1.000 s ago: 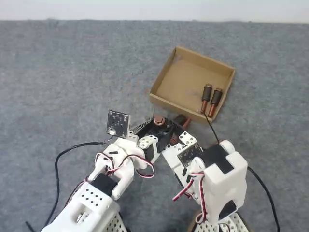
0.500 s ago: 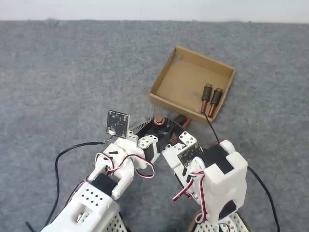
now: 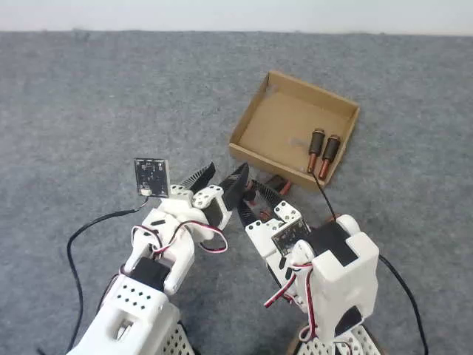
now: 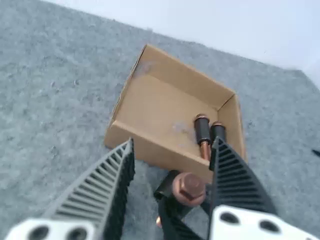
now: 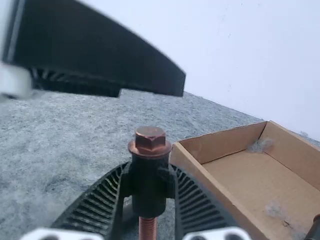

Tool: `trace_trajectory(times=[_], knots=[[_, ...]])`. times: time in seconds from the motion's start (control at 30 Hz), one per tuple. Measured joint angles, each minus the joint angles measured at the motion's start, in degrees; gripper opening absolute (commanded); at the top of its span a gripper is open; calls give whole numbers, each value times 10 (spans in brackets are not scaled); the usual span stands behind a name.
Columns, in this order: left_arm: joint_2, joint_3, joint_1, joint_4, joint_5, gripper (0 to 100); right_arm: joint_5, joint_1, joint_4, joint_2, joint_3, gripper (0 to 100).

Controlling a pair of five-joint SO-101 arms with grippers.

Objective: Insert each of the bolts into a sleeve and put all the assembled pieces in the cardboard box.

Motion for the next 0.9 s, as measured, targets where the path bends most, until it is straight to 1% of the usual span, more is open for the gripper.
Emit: trace_trajectory(times=[0.2,0.27,0.37,0.4,0.47,0.53,0.8,0.9], knots=[[0,-8,-6,0,0,224,0,0,0,0,-1,6],[-11,-8,-14,0,0,171,0,0,0,0,-3,6],[-54,-8,-46,7,0,30,0,0,0,0,-3,6],[-69,-8,-62,18,0,1,0,0,0,0,-3,6],[-101,-8,-88,40,2,27,0,0,0,0,-3,6],[-131,-8,-106,66,0,11,0,0,0,0,-3,6],[-243,7,-150,211,-1,10,0,21,0,0,-3,6],[-294,21,-167,262,-44,10,0,21,0,0,-3,6]])
